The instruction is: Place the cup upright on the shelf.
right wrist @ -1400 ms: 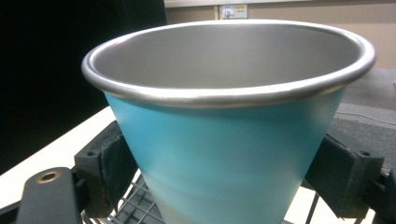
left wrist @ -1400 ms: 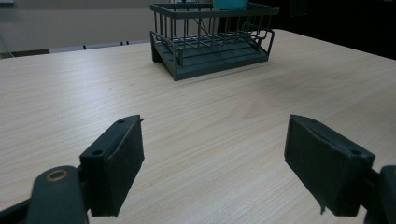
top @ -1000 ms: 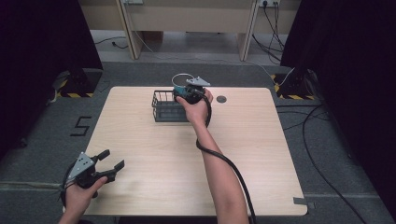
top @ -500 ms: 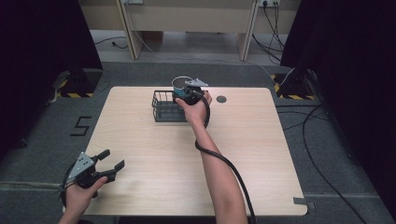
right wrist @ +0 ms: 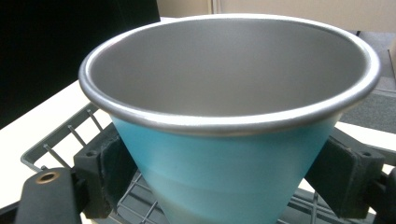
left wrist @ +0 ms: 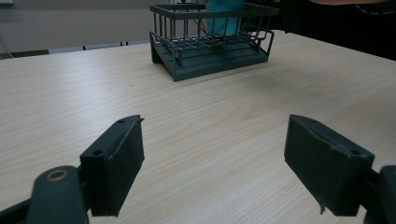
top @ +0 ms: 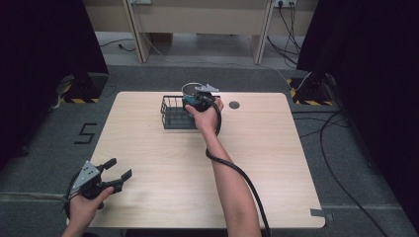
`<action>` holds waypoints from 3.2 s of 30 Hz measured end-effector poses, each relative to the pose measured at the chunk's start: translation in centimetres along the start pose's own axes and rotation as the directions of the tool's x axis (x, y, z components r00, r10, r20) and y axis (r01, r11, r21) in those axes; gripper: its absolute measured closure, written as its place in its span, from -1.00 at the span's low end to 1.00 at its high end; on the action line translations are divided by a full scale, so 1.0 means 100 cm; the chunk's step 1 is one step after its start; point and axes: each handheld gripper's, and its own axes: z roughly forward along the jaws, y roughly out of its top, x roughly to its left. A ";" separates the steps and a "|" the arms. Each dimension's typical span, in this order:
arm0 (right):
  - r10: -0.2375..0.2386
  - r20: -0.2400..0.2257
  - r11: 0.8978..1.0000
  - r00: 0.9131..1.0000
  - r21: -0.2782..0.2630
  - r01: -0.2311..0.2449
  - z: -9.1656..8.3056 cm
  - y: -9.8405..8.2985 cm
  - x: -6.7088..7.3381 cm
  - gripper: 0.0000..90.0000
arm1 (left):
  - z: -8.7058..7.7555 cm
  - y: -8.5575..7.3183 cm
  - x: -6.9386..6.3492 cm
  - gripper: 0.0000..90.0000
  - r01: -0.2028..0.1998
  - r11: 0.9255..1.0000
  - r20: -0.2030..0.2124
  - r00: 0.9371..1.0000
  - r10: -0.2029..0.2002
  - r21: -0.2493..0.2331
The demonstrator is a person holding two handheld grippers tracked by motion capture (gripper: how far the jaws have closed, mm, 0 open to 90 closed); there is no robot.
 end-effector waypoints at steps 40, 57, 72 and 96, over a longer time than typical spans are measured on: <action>0.019 -0.007 0.998 1.000 0.066 -0.018 -0.004 -0.005 0.003 -0.66 | 0.001 0.000 0.000 -0.57 -0.001 1.000 0.003 1.000 0.001 0.005; 0.008 0.007 0.998 1.000 0.058 -0.009 -0.025 -0.011 0.003 -0.65 | 0.001 0.000 -0.001 -0.57 -0.005 1.000 0.002 1.000 0.005 0.006; -0.019 -0.016 0.999 1.000 0.049 0.020 -0.050 -0.014 0.000 -0.65 | 0.001 0.000 -0.001 -0.57 -0.007 1.000 0.001 1.000 0.007 0.007; -0.085 -0.049 0.994 0.995 0.062 0.088 -0.139 -0.060 -0.038 -0.59 | 0.002 0.000 -0.001 -0.57 -0.010 1.000 -0.003 1.000 0.010 0.013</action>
